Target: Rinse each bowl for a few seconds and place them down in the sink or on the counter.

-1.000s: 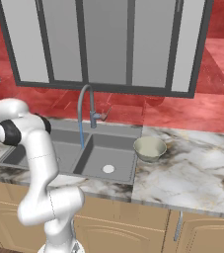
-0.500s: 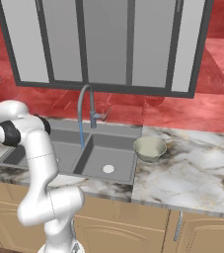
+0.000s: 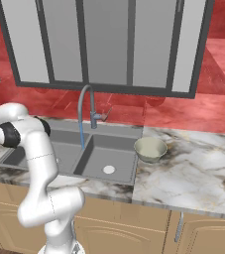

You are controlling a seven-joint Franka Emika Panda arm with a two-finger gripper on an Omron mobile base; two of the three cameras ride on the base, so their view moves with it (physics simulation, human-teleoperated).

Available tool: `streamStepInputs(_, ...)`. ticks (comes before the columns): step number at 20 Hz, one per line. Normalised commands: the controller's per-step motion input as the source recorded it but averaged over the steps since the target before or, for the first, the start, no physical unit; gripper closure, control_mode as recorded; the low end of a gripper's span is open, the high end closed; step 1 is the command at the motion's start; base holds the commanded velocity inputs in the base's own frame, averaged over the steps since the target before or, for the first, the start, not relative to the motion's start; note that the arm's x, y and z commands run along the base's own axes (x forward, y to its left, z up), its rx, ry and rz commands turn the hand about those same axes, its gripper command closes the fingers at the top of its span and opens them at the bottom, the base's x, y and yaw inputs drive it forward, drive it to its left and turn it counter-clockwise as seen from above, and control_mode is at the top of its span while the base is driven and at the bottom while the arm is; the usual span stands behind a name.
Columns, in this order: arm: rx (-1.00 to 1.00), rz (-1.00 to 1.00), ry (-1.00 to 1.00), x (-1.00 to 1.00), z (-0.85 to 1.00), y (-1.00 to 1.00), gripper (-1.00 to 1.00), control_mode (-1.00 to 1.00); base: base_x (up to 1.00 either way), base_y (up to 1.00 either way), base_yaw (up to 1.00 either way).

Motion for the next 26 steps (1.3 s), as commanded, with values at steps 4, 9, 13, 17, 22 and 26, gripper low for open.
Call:
streamStepInputs(4, 0.03, -0.04, -0.07, 0.08, -0.13, 0.12, 1.0, -1.0, 0.0, 0.0, 0.0)
streamStepInputs(9, 0.03, -0.03, -0.02, 0.04, -0.05, 0.02, 1.0, -1.0, 0.0, 0.0, 0.0)
streamStepInputs(13, 0.01, 0.0, 0.0, 0.0, -0.02, 0.0, 1.0, -1.0, 0.0, 0.0, 0.0)
streamStepInputs(17, 0.0, -0.04, -0.04, -0.02, 0.03, 0.0, 1.0, -1.0, 0.0, 0.0, 0.0)
streamStepInputs(22, 0.0, -0.08, -0.1, -0.12, 0.23, -0.07, 1.0, -1.0, 0.0, 0.0, 0.0)
streamStepInputs(26, -0.02, -0.12, -0.09, -0.1, 0.31, -0.1, 1.0, -1.0, 0.0, 0.0, 0.0)
